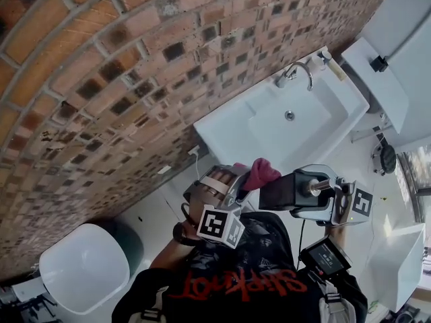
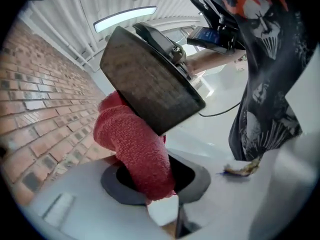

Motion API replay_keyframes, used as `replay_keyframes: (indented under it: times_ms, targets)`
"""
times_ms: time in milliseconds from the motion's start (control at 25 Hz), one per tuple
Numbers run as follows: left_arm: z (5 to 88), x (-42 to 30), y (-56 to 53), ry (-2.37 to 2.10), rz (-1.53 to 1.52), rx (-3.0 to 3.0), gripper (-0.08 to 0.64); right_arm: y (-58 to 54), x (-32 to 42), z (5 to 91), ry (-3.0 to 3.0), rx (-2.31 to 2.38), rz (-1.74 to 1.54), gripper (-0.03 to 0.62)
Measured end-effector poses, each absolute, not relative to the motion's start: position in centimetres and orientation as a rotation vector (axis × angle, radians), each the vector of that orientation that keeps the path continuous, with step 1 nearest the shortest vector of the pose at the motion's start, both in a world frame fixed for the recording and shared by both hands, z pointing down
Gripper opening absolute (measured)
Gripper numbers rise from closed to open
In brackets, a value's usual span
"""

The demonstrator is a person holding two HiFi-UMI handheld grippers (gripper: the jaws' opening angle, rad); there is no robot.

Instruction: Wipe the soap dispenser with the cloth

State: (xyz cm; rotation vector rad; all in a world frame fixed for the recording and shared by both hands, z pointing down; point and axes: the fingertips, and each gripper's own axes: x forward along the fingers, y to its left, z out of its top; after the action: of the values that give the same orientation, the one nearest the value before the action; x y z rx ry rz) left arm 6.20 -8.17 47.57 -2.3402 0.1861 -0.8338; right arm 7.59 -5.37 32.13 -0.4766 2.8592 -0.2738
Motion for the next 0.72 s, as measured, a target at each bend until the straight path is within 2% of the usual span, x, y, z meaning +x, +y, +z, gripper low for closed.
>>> replay_keyframes:
  times_ms: [280, 360, 560, 640, 720]
  targets:
    - [50.9, 5.1, -6.3, 0.086, -0.928, -2.509, 0.094, -6.2, 9.2, 30.0, 2.842, -0.668, -0.128, 0.302]
    - [49.2, 4.5, -7.3, 0.182, -0.826, -2.667, 0.094, -6.7, 8.8, 31.3, 2.937, -0.707, -0.098, 0.303]
    - [39.6, 2.5, -8.9, 0.363, -0.356, -2.876, 0.094, -7.5, 5.8, 37.2, 3.175, -0.726, -0.131, 0.304]
    - [39.2, 2.9, -8.4, 0.330, -0.408, -2.813, 0.094, -7.4, 4.3, 38.6, 3.218, -0.699, -0.161, 0.304]
    - [42.0, 3.2, -8.6, 0.336, -0.659, -2.649, 0.094, -7.2, 3.0, 39.2, 3.254, -0.685, -0.167, 0.304]
